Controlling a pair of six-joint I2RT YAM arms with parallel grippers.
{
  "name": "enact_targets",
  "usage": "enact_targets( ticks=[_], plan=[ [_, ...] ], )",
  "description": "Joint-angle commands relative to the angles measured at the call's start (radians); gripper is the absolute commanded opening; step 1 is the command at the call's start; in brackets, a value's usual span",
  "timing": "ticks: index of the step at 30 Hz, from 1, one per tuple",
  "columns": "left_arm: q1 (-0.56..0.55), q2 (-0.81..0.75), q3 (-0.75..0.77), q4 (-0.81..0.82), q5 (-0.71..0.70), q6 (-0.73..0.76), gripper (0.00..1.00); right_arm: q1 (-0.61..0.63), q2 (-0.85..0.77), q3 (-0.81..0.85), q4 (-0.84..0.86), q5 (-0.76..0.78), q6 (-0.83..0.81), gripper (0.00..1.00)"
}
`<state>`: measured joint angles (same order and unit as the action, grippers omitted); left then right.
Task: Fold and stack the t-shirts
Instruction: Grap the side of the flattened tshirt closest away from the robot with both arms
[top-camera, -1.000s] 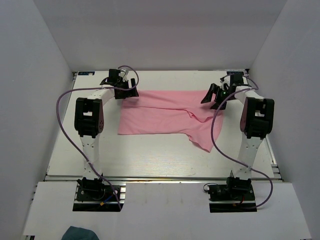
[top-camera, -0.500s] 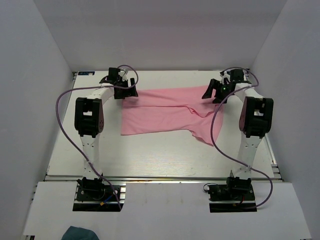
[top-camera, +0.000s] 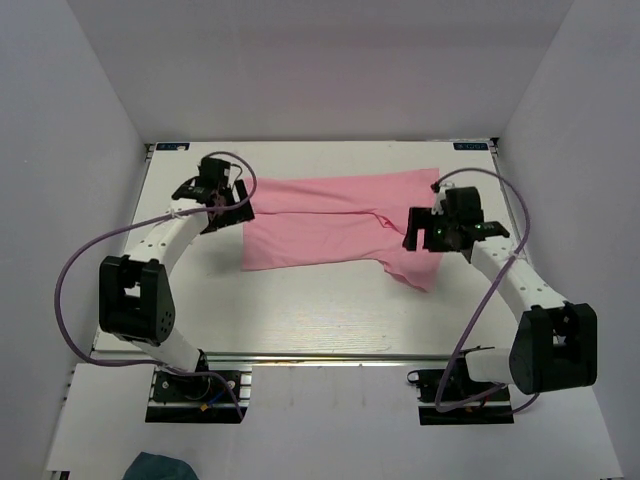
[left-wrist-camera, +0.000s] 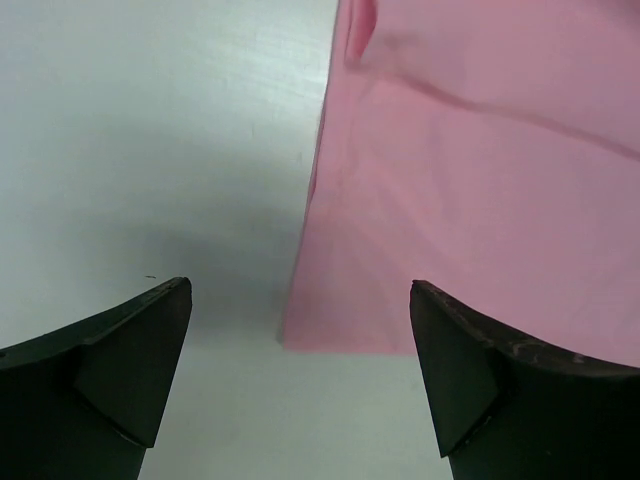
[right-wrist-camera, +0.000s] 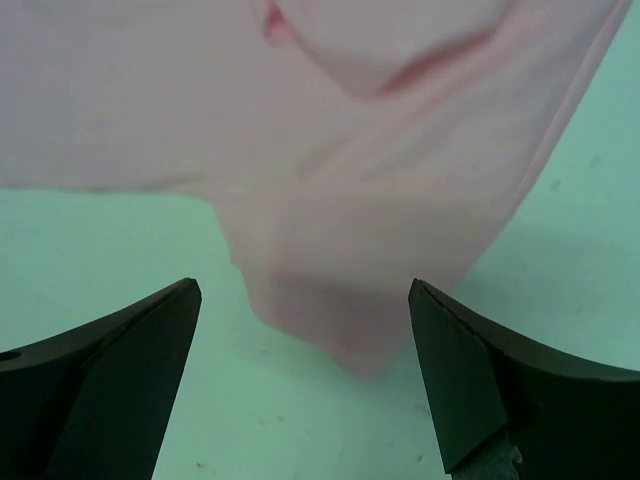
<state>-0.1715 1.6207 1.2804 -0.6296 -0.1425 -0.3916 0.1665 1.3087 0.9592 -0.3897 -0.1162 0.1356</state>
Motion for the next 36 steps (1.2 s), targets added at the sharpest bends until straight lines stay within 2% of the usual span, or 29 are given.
enact_targets(
  ticks=[1,4,5,8,10,20,21,23,25,26,28,29,36],
  plan=[
    [-0.049,-0.028,-0.108,-0.111,-0.074,-0.13,1.0,0.059,-0.038,-0.115,-0.07,0.09,0.033,0.9],
    [-0.072,-0.091,-0.255,-0.12,-0.074,-0.177,1.0,0.111,-0.086,-0.184,-0.095,0.11,0.05,0.9],
    [-0.082,-0.111,-0.333,-0.105,-0.06,-0.193,1.0,0.117,-0.094,-0.209,-0.097,0.112,0.062,0.9],
    [-0.091,-0.159,-0.439,-0.006,-0.005,-0.193,1.0,0.139,-0.106,-0.257,-0.062,0.064,0.068,0.9],
    [-0.109,-0.159,-0.449,0.048,0.018,-0.193,1.0,0.16,-0.091,-0.261,-0.048,0.059,0.082,0.9],
    [-0.137,-0.035,-0.411,0.13,-0.017,-0.141,0.84,0.188,-0.111,-0.275,-0.058,0.176,0.14,0.9],
    [-0.137,-0.022,-0.402,0.14,-0.017,-0.141,0.8,0.185,-0.1,-0.275,-0.061,0.179,0.147,0.9],
    [-0.137,0.01,-0.389,0.14,-0.017,-0.132,0.61,0.186,-0.086,-0.28,-0.067,0.19,0.163,0.9],
    [-0.137,0.028,-0.365,0.131,-0.017,-0.132,0.38,0.186,-0.075,-0.283,-0.072,0.208,0.167,0.9],
    [-0.137,0.028,-0.365,0.131,-0.017,-0.132,0.2,0.186,-0.069,-0.286,-0.072,0.219,0.179,0.9],
    [-0.137,0.038,-0.365,0.131,-0.017,-0.132,0.04,0.188,-0.055,-0.292,-0.069,0.224,0.182,0.9],
    [-0.137,0.038,-0.365,0.145,-0.017,-0.122,0.0,0.189,-0.036,-0.293,-0.064,0.219,0.183,0.9],
    [-0.137,0.005,-0.406,0.238,0.036,-0.073,0.0,0.211,0.044,-0.292,-0.003,0.234,0.183,0.9]
  ],
)
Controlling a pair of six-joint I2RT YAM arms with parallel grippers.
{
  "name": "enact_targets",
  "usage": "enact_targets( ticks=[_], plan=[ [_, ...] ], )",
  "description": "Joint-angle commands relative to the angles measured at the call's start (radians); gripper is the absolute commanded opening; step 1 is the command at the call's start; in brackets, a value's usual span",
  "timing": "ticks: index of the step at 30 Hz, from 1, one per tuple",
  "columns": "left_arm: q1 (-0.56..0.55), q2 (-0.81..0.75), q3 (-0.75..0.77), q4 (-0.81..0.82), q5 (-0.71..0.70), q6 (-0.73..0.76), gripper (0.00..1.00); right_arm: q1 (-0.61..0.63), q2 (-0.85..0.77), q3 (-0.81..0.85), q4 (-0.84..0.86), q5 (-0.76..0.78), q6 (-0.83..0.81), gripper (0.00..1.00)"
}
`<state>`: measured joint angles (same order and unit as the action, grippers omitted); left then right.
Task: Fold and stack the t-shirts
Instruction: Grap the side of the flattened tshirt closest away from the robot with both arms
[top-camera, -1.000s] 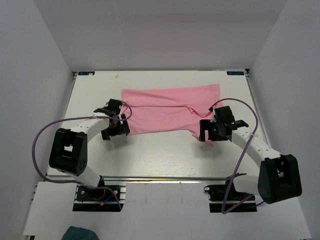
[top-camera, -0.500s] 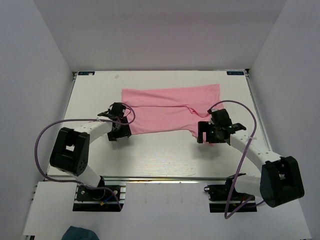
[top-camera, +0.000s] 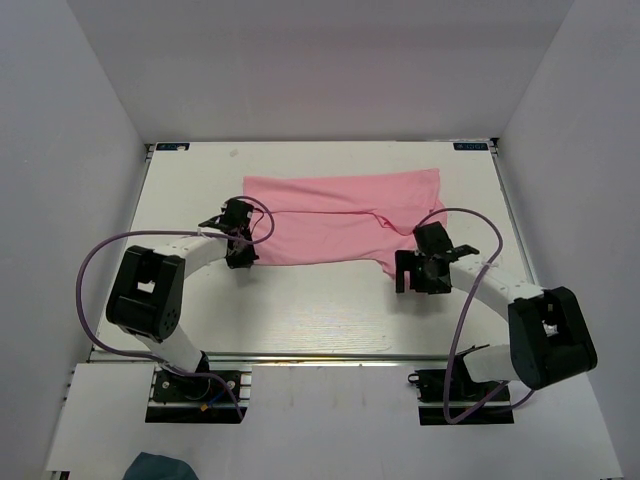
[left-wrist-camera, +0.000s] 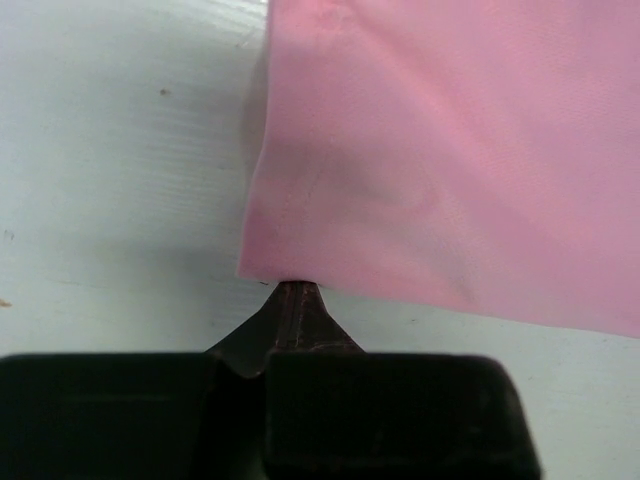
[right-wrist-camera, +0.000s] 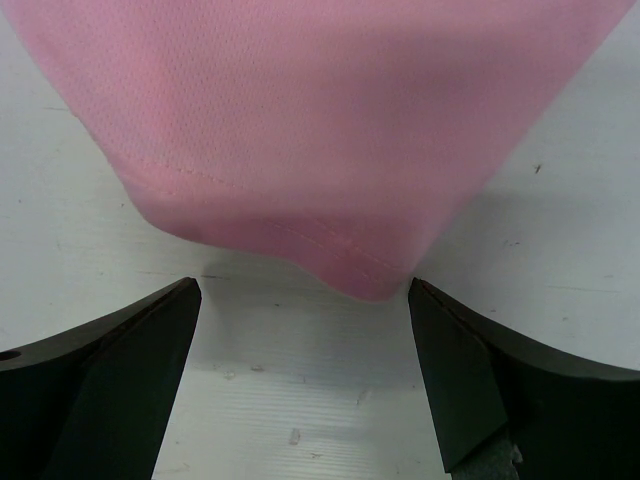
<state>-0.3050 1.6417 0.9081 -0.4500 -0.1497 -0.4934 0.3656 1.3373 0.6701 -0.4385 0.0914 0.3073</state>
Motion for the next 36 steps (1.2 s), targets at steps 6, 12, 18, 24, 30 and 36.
enact_targets(
  ticks=[6,12,18,24,30,36],
  plan=[
    [-0.003,-0.052,-0.022,0.071,0.039,0.05,0.0,0.016,0.088,0.026,0.113,0.019,0.032,0.6],
    [-0.003,-0.052,0.046,0.039,0.061,0.059,0.0,0.016,0.093,0.08,0.081,0.074,0.072,0.0],
    [0.006,-0.01,0.161,0.014,0.102,0.069,0.0,0.009,0.075,0.19,0.029,0.057,0.047,0.0],
    [0.018,0.049,0.276,0.005,0.053,0.078,0.0,-0.008,0.204,0.374,-0.041,0.12,0.058,0.0],
    [0.018,0.089,0.296,-0.122,0.001,0.065,0.16,-0.03,0.28,0.499,-0.063,0.055,0.03,0.0],
    [0.018,0.03,0.209,-0.141,-0.025,0.024,0.93,-0.033,0.295,0.476,-0.069,-0.011,0.004,0.0]
  ],
)
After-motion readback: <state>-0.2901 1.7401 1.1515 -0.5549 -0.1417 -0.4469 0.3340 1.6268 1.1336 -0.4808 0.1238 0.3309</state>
